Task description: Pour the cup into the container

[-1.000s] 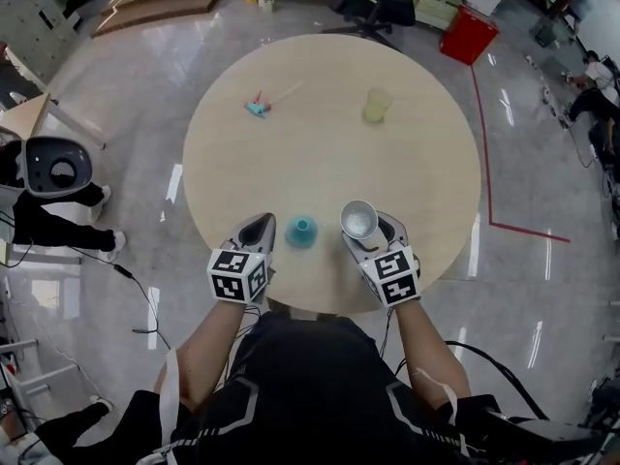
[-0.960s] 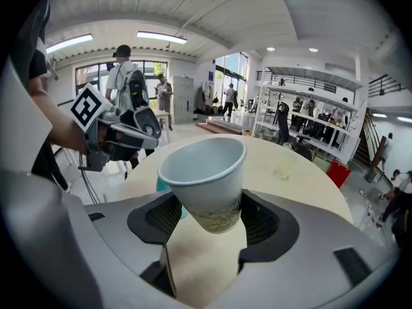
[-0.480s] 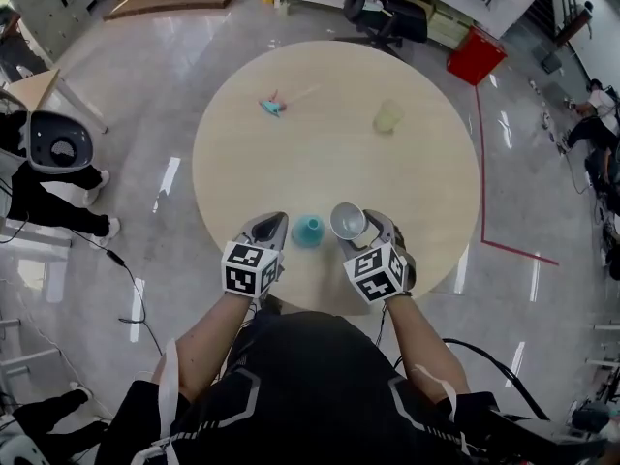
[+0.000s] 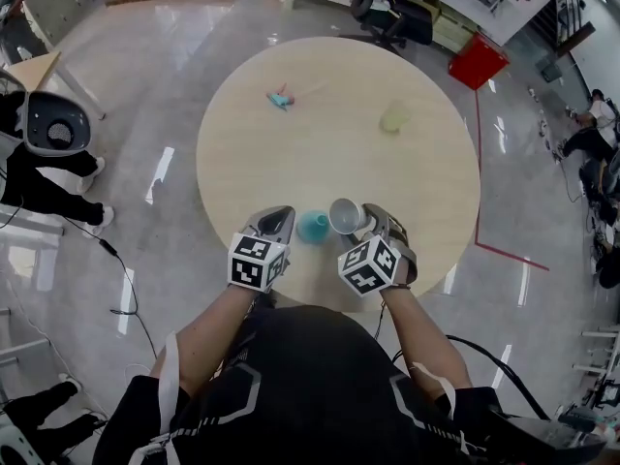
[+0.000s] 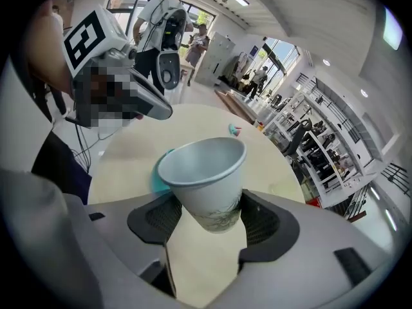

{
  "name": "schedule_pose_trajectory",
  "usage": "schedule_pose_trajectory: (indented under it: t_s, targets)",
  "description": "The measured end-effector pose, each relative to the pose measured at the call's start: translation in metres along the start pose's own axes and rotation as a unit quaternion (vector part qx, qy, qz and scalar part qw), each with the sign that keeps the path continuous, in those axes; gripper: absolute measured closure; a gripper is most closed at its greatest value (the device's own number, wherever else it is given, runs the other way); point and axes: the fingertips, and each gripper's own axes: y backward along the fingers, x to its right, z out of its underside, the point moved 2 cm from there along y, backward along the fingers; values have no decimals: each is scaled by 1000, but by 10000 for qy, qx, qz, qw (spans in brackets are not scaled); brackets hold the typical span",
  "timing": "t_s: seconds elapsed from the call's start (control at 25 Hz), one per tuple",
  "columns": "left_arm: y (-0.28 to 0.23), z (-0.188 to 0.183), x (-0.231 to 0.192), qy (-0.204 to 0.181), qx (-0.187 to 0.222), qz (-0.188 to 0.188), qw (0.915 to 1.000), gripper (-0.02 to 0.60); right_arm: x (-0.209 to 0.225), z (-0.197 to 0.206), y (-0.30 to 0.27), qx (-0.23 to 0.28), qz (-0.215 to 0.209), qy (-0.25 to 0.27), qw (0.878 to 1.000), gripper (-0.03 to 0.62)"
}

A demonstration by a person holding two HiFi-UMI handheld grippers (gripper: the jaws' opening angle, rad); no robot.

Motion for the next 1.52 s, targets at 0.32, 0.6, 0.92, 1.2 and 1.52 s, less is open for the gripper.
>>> schedule_pose_trajectory:
  t_s: [0.32, 0.6, 0.92, 1.2, 1.52]
  targets:
    - [2, 2, 3, -54, -53, 118, 9999, 581, 0, 0, -5, -456, 160, 495, 9976, 301]
    - [0, 5, 4, -49, -146, 189, 9997, 581, -1, -2, -6, -653, 241, 743, 9948, 301]
    - [-5, 8, 6, -55, -189, 242, 9995, 581, 1, -4, -5, -798, 353, 965, 9915, 301]
    - [-8, 13, 5, -39, -247, 250, 9994, 581, -1, -8, -5, -886, 379, 1193, 9882, 301]
    - [-6, 15, 6, 15, -267, 268, 9993, 581, 1, -11, -3, -1018, 455, 1510, 9822, 301]
